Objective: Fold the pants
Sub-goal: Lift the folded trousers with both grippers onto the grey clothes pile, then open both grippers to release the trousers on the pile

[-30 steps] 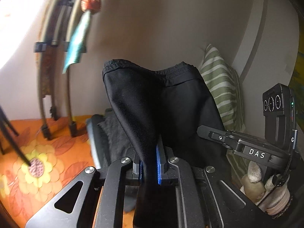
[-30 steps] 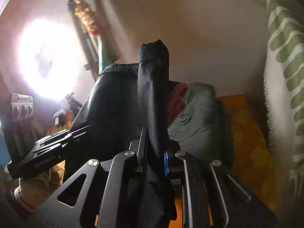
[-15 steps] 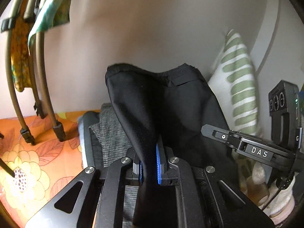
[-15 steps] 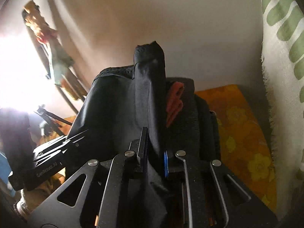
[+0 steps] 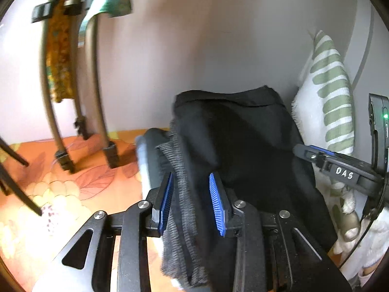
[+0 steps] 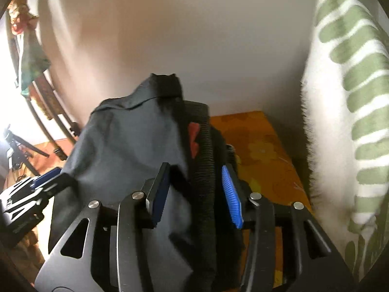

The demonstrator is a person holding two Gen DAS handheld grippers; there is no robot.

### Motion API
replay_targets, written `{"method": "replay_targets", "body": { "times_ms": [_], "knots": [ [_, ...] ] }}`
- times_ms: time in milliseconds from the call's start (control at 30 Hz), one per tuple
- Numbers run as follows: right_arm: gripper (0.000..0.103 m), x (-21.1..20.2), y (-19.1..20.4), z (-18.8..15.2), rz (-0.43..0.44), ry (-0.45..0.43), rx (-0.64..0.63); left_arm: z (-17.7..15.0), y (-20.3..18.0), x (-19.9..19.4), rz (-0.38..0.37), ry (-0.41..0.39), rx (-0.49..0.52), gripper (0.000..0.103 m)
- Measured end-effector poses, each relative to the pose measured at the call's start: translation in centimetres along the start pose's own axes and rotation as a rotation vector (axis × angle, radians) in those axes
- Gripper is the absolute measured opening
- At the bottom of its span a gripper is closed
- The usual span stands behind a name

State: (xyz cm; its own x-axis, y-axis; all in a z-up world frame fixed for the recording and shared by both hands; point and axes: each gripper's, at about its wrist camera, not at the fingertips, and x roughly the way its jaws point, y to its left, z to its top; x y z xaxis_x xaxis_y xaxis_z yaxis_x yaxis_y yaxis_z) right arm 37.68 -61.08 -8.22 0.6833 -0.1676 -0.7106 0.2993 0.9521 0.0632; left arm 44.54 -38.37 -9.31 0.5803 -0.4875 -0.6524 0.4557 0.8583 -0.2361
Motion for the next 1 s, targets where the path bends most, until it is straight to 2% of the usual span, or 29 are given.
{"method": "replay_targets", "body": {
  "times_ms": [200, 300, 667, 733, 800, 1000],
  "knots": [
    [0.049, -1.8, -0.9, -0.9, -0.062, -0.009, 0.038, -1.0, 0.3, -2.6, 0.024, 0.002, 0.017, 0.029],
    [0.049, -3.6, -0.3, -1.7, -0.066, -0.031, 0.016, -1.7, 0.3, -4.8, 0.008, -0.011, 0.027, 0.029],
    [0.049, -11.6, 2.6, -6.6, -0.012, -0.117, -0.029, -4.3, -1.1, -12.4, -0.007, -0.047, 0.045, 0.029],
    [0.050, -13.3, 2.9, -7.5, 0.002, -0.131, -0.032, -4.9, -1.6, -14.1, -0.003, -0.065, 0.059, 0.037],
    [0.050, -15.2, 3.2, -8.6, 0.017, -0.147, -0.029, -5.5, -2.2, -15.7, -0.004, -0.088, 0.073, 0.041],
    [0.050, -19.1, 4.3, -11.2, 0.049, -0.170, -0.042, -7.7, -4.1, -20.3, -0.013, -0.135, 0.118, 0.042]
  ]
}}
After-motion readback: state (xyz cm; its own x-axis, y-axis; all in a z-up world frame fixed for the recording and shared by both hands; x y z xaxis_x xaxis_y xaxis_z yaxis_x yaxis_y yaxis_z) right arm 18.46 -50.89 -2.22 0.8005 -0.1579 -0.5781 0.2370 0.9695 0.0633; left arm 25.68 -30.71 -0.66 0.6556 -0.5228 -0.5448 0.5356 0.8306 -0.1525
